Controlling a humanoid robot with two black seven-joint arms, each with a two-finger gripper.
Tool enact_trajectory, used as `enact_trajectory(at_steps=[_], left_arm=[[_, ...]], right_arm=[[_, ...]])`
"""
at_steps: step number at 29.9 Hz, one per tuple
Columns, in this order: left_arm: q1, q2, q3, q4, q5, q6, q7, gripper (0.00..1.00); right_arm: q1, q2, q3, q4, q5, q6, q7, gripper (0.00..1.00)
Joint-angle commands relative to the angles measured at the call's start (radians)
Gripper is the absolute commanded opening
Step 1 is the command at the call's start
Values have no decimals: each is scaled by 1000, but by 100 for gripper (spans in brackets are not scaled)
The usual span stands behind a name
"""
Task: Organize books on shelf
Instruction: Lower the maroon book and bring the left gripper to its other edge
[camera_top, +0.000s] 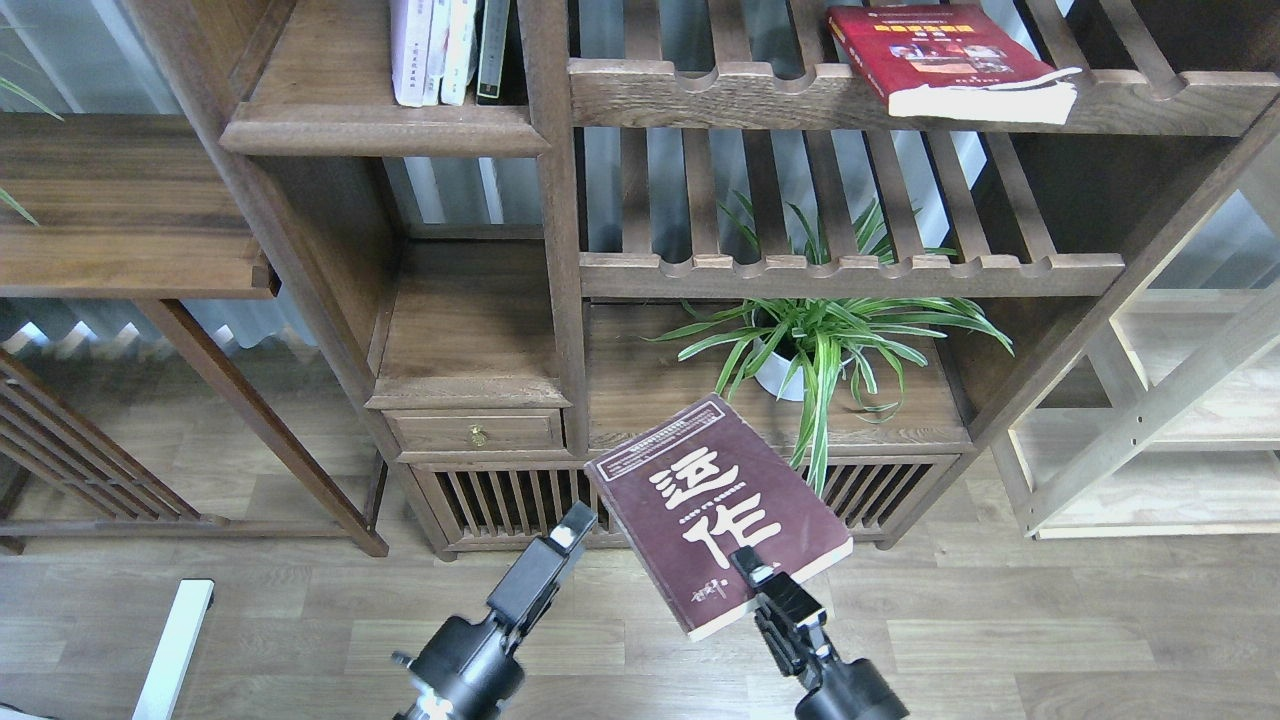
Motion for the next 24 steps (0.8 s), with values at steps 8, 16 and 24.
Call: enact_trajectory(at_steps=[8,16,24], left_arm=[[135,156,-57,-165,-121,0,48,99],[157,271,-57,-165,-246,0,46,99],[151,294,-52,-165,-297,0,48,99]], right_arm=[[41,64,-23,0,-10,0,0,2],[71,117,-115,0,-38,0,-2,2],[130,186,-201,-3,-55,0,-2,2]])
